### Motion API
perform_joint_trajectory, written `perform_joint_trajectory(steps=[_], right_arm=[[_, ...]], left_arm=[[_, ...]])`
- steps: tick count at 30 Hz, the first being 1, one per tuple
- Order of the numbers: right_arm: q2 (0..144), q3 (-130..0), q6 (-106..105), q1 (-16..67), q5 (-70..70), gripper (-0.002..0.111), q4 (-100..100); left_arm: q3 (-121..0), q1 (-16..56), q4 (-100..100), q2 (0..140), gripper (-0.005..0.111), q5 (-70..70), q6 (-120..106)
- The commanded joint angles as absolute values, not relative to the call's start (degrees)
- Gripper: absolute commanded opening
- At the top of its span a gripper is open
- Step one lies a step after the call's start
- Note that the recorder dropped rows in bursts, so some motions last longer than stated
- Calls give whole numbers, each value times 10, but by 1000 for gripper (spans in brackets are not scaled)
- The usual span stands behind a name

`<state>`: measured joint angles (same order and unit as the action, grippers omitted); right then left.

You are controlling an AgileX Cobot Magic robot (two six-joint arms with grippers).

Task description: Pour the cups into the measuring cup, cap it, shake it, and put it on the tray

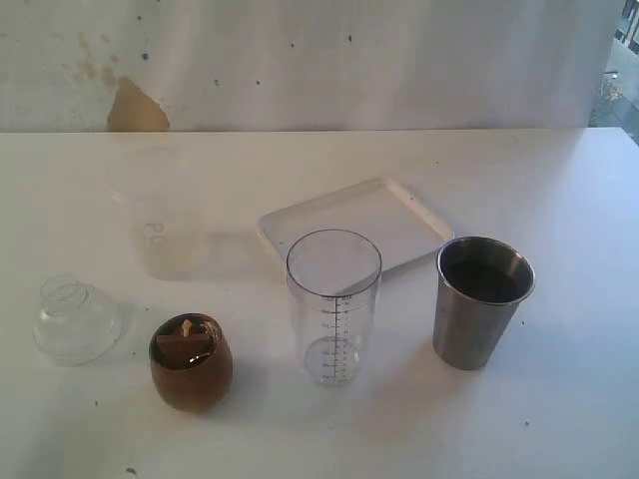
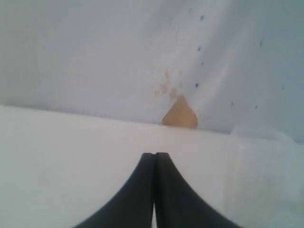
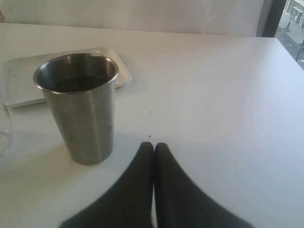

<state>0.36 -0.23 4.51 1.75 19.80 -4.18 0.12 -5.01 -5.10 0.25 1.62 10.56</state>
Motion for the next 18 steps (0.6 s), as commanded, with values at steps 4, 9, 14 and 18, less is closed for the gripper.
perform_joint_trajectory(steps=[4,9,14,18], right_arm=[[0,0,48,18,196,0,-45],[0,0,48,18,196,0,-45],[0,0,48,18,196,0,-45],[0,0,48,18,196,0,-45]], left_arm=[[0,-50,-65,0,2,-246,260],[0,-50,-208,20,54,-276,351],[-23,-50,-256,85,105,-310,440],[-66,-50,-368,160,105,-378,485]])
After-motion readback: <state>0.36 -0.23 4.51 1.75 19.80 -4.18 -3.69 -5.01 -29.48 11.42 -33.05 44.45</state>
